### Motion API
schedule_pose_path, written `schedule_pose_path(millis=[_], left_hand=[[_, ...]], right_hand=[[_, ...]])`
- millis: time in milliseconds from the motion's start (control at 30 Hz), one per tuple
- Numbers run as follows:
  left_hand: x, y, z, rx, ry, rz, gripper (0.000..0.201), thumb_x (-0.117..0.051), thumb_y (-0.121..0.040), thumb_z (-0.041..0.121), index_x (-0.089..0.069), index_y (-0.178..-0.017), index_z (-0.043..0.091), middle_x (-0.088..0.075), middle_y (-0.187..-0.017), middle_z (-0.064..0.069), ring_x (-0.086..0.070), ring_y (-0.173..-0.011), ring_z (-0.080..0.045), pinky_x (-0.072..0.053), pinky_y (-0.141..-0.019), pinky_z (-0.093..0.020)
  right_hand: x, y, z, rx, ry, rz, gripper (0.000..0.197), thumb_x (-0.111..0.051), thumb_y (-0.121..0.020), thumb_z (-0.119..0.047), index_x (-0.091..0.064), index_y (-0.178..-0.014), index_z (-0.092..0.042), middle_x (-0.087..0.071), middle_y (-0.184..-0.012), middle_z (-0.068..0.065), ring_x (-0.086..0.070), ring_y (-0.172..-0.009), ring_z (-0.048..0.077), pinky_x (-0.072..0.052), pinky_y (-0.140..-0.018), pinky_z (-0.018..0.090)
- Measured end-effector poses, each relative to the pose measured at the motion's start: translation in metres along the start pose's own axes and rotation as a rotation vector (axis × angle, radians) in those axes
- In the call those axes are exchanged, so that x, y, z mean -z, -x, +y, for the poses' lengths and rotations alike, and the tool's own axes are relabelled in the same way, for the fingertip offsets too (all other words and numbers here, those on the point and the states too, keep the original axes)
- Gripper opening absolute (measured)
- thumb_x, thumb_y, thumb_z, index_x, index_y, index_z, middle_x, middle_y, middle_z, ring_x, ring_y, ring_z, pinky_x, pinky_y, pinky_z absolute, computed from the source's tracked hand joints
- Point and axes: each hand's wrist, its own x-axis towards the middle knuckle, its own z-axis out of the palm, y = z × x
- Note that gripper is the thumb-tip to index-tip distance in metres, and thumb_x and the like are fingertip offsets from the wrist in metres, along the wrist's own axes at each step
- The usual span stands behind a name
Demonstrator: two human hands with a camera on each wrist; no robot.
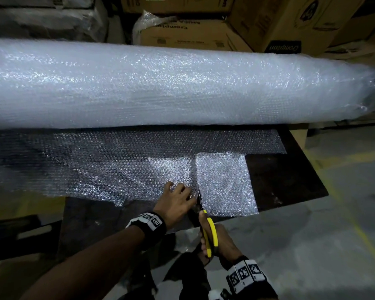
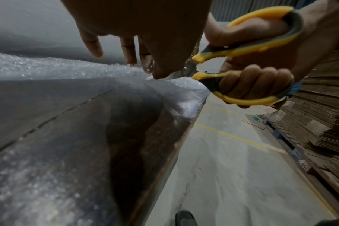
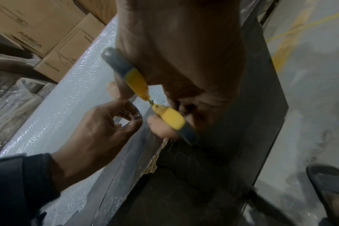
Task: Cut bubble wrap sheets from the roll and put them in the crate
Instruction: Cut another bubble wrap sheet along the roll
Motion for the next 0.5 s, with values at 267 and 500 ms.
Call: schedule_pose_path(millis=[267,500], left_hand=[[-0.0009,-0.0009,0.0023,0.017,0.021,0.026,0.021,-0.045,-0.085,0.031,-0.059,-0.095,0.020,-0.060,-0.096,-0.006,-0.058,-0.092,-0.030,-0.048,-0.084,-0.058],[-0.0025,-0.0001,0.0033,0.027,0.000,0.003,0.016,-0.058,-0.084,0.032,-0.062,-0.097,0.023,-0.062,-0.100,-0.004,-0.058,-0.094,-0.028,-0.047,-0.086,-0.056]], right_hand=[[0.0003,-0.0002,-0.0072,0.016,0.015,-0.031,0.068,-0.057,-0.074,-0.075,-0.054,-0.070,-0.007,-0.050,-0.053,0.007,-0.050,-0.041,0.019,-0.040,-0.041,0.021],[0.0028,-0.0006,-0.0082,0.023,0.022,-0.011,0.065,-0.060,-0.078,-0.070,-0.054,-0.070,-0.006,-0.050,-0.051,0.006,-0.049,-0.039,0.018,-0.039,-0.040,0.020]])
